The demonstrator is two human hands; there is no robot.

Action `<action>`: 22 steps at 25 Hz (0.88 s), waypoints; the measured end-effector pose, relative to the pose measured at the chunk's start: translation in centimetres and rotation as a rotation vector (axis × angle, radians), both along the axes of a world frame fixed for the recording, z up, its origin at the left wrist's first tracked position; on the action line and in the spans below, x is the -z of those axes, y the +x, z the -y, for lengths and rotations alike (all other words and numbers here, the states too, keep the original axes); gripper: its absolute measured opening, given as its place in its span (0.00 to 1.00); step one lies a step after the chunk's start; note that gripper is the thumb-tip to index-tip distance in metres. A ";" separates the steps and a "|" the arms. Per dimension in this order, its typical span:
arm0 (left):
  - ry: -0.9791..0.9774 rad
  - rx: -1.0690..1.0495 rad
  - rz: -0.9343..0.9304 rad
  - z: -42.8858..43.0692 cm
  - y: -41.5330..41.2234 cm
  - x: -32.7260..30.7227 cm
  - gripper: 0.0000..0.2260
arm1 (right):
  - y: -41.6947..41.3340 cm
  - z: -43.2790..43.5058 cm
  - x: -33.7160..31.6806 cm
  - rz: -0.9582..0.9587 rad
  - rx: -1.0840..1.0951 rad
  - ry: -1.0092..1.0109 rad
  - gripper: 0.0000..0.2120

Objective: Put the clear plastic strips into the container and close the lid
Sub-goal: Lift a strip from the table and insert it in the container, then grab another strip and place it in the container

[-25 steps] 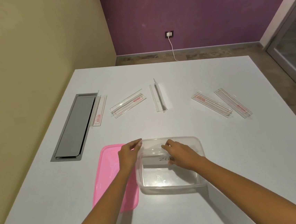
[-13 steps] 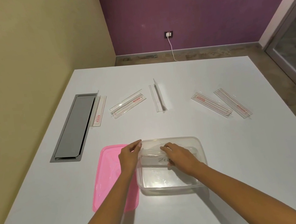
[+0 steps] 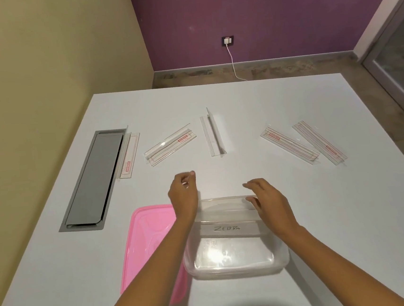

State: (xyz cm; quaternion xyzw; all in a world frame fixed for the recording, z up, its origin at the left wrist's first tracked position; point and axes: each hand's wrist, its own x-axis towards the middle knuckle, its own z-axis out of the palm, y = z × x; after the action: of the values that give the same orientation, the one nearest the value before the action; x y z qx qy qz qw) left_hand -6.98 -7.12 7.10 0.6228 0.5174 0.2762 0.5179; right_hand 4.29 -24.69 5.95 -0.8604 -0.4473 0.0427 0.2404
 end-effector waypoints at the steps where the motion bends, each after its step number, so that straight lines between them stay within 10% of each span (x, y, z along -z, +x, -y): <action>1: -0.004 0.022 -0.013 -0.8 1.7 0.1 0.09 | 0.2 0.0 0.0 -0.024 -0.009 -0.002 0.13; 11: -0.283 0.204 -0.348 -8.4 16.5 3.6 0.11 | 2.3 0.0 0.2 -0.163 -0.045 -0.061 0.10; 22: -0.400 0.183 -0.229 -8.3 16.6 4.5 0.14 | 2.7 -0.1 0.3 -0.242 -0.017 -0.003 0.08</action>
State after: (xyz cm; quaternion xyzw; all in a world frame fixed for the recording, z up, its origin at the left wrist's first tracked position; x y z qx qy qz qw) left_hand 9.62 1.16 2.57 0.5795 0.5586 0.0479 0.5915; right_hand 7.00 -24.55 5.69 -0.8455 -0.4222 0.1490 0.2909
